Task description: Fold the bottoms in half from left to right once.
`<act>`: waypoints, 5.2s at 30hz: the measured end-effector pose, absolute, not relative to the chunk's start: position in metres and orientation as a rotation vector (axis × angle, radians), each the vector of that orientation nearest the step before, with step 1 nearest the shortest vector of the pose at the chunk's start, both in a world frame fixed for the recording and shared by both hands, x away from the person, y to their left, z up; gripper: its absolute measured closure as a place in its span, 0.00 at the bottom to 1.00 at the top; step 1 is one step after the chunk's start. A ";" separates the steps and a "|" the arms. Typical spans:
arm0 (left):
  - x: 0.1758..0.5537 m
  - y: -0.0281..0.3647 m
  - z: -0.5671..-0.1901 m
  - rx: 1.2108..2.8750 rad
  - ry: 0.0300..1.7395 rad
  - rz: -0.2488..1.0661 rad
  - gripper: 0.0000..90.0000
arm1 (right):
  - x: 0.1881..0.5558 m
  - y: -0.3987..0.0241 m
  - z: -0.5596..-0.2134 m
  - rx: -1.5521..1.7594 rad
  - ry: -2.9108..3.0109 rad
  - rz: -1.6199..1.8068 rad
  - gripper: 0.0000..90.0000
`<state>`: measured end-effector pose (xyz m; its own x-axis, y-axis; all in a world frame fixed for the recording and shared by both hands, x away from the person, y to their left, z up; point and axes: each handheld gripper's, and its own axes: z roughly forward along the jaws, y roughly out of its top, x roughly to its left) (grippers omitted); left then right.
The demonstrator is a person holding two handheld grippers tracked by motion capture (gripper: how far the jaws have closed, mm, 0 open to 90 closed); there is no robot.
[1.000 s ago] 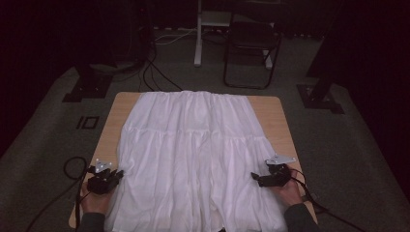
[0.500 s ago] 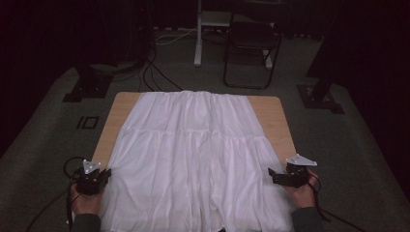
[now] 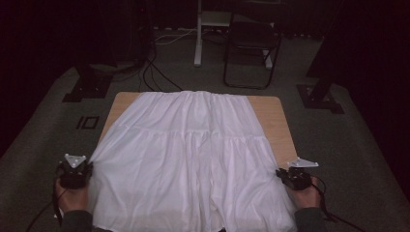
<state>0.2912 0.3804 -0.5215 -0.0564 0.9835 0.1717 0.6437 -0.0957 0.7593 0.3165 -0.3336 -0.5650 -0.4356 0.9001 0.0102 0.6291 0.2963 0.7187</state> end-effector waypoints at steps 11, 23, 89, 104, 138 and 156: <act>0.298 0.376 -0.483 1.749 1.875 1.502 0.96 | 0.316 -0.339 -0.567 1.384 2.151 0.977 0.89; 0.275 0.289 -0.432 1.851 1.295 1.036 0.96 | 0.316 -0.337 -0.568 1.370 2.153 0.988 0.89; 0.336 0.208 -0.546 2.025 1.240 0.388 0.43 | 0.345 -0.183 -0.527 1.101 2.356 1.032 0.36; 0.335 0.197 -0.556 2.026 1.221 0.346 0.39 | 0.334 -0.200 -0.499 1.057 2.309 1.086 0.95; 0.287 0.232 -0.406 1.774 1.037 0.712 0.98 | 0.325 -0.205 -0.445 0.933 2.205 1.330 0.95; 0.328 0.159 -0.487 2.024 1.076 0.390 0.52 | 0.343 -0.289 -0.505 1.276 2.112 1.113 0.94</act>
